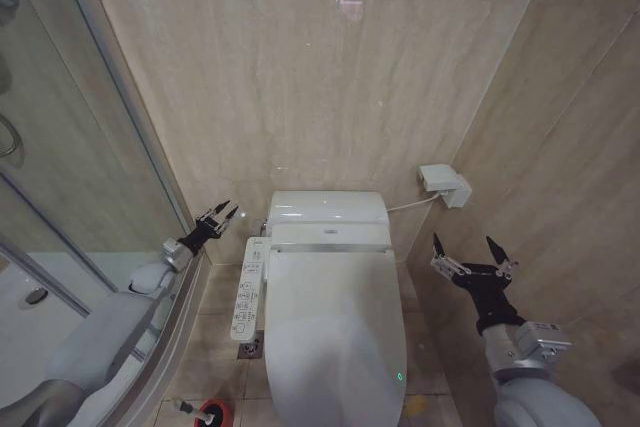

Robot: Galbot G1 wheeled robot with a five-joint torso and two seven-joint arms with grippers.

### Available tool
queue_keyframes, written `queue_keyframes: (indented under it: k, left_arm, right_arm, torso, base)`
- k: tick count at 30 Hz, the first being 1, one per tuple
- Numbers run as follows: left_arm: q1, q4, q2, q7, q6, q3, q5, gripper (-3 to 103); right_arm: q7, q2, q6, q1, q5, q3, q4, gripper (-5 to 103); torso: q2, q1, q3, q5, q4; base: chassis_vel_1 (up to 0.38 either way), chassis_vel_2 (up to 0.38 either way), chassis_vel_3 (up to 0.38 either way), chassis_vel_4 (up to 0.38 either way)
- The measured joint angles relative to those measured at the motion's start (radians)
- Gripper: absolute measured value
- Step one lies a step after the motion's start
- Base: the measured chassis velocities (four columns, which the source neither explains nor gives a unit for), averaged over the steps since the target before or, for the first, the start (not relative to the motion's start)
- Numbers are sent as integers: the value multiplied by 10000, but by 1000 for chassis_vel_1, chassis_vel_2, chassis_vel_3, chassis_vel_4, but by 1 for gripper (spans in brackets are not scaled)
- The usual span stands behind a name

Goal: Open the toilet lid, clean the toilet bowl with a toilet brush, close the toilet lid, and flush.

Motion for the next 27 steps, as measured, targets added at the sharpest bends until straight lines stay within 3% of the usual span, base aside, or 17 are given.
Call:
queue_keyframes:
  k: [5,6,15,27]
  left_arm:
    - [-124,357,13,276,-291,89,382,26]
    - [-173,473,-39,326,-386,107,502,2]
    - [-638,1164,-312,795,-891,348,851,0]
    - [-1428,2455,-925,1878,-1517,751,1095,0]
  right_arm:
    - [0,0,0,0,0,0,-1,100]
    - [0,0,0,0,0,0,0,100]
    - [0,0,0,0,0,0,0,100]
    - [0,0,0,0,0,0,0,100]
  torso:
    - [0,0,0,1,1]
    - [0,0,0,1,1]
    - [0,0,0,1,-1]
    - [0,0,0,1,0]
  base:
    - [0,0,0,0]
    - [0,0,0,0]
    - [0,0,0,0]
    - [0,0,0,0]
